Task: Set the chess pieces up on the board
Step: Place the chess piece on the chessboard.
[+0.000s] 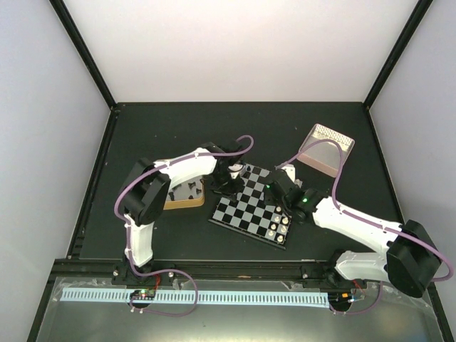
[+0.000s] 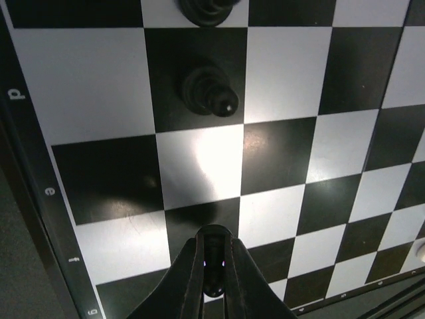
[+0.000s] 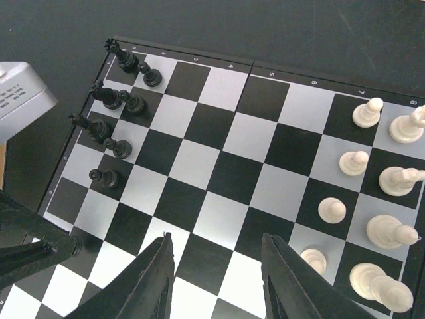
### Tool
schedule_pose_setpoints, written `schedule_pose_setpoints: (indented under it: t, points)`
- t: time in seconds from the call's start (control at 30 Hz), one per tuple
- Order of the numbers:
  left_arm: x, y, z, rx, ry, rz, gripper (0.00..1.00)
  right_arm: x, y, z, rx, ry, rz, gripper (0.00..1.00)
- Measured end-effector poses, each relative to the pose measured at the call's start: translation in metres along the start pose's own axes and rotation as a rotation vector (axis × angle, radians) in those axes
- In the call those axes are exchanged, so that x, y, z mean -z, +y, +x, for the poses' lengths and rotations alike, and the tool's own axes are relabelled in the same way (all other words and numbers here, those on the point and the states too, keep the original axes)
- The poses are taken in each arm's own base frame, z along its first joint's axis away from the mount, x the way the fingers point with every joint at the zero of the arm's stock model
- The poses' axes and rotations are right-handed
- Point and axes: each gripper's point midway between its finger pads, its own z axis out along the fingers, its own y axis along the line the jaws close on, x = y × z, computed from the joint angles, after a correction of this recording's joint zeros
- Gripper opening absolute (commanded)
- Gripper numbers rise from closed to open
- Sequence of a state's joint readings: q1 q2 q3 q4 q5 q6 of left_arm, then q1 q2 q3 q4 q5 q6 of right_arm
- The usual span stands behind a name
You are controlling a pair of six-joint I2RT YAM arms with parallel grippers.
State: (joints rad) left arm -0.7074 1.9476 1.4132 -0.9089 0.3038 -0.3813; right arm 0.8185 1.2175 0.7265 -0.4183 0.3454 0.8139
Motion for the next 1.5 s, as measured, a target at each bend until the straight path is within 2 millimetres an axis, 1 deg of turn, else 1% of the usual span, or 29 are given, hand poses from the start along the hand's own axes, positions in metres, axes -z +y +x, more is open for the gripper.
schedule_pose_setpoints:
  t: [0.17,0.3,0.5,0.67,0.9,1.13,1.5]
  points:
    - [-0.007,0.002,-0.007,0.000,0.017,-0.019,0.08,0.002,-0.001,-0.003,-0.007,-0.014,0.004,0.38]
    - [-0.008,0.003,-0.013,-0.002,0.009,-0.035,0.09,0.004,-0.001,-0.006,-0.012,-0.024,0.000,0.38]
    - [-0.007,0.004,-0.016,-0.003,0.004,-0.048,0.14,0.005,-0.002,-0.005,-0.011,-0.024,0.004,0.38]
    - [-0.009,0.006,-0.017,0.001,0.014,-0.059,0.15,0.007,-0.004,-0.006,-0.011,-0.024,0.004,0.38]
    - [-0.005,0.001,-0.025,-0.004,-0.003,-0.052,0.15,0.012,-0.004,-0.008,-0.018,-0.032,-0.001,0.38]
    - [-0.007,0.002,-0.025,-0.005,0.002,-0.053,0.09,0.015,-0.007,-0.008,-0.022,-0.037,0.000,0.38]
    - [-0.005,0.000,-0.027,-0.008,-0.004,-0.051,0.08,0.016,-0.009,-0.008,-0.034,-0.041,0.005,0.37]
